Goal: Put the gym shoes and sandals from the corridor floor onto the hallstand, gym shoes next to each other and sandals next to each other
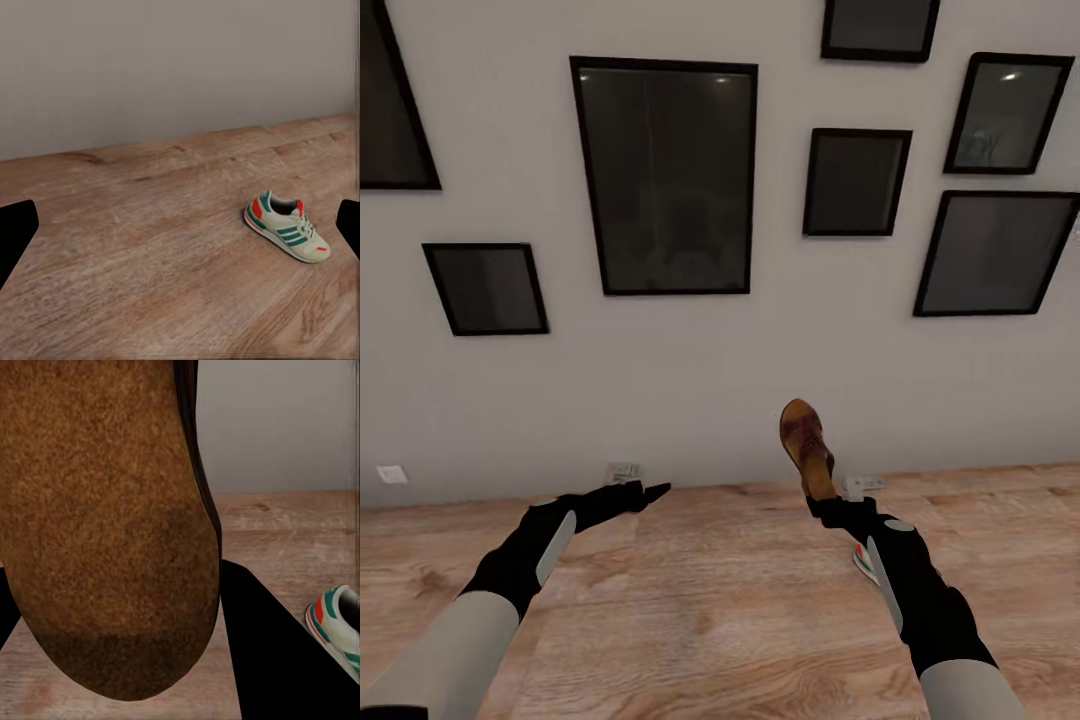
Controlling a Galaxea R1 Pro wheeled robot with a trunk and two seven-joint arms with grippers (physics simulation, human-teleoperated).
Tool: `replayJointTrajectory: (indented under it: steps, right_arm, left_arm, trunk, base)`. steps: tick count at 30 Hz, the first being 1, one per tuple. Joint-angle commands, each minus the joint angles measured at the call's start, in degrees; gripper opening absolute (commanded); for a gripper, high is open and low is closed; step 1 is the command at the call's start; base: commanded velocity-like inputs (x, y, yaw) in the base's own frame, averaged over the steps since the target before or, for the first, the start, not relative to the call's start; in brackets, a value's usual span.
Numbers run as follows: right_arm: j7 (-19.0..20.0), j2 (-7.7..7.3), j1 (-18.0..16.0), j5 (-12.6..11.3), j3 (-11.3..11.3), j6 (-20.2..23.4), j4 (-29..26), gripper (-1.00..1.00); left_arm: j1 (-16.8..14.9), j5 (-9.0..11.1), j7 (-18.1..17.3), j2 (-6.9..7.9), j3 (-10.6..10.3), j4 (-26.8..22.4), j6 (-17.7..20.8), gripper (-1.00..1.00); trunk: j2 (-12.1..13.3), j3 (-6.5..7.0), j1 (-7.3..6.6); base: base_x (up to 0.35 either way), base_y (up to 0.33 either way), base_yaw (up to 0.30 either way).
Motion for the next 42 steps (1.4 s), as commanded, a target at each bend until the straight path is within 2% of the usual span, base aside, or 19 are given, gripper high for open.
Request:
replayJointTrajectory:
  steps: [1, 22, 42]
  right_arm:
    - [0.4, 0.08, -0.1, 0.4, -0.2, 0.3, -0.1, -1.0]
    - [0.4, 0.04, -0.1, 0.4, -0.2, 0.3, -0.2, -1.0]
    - [0.4, 0.04, -0.1, 0.4, -0.3, 0.3, -0.2, -1.0]
  left_arm:
    - [0.0, 0.6, 0.1, 0.08, -0.2, 0.0, 0.5, 1.0]
    - [0.0, 0.6, 0.1, 0.08, -0.2, 0.2, 0.5, 1.0]
    - [0.0, 0.6, 0.1, 0.08, -0.2, 0.2, 0.5, 1.0]
  trunk:
    - [0.0, -0.06, 0.0]
    - [0.0, -0.06, 0.0]
    - [0.0, -0.49, 0.0]
  base:
    - [0.09, 0.299, -0.3]
    - [0.09, 0.277, -0.3]
    - [0.075, 0.022, -0.293]
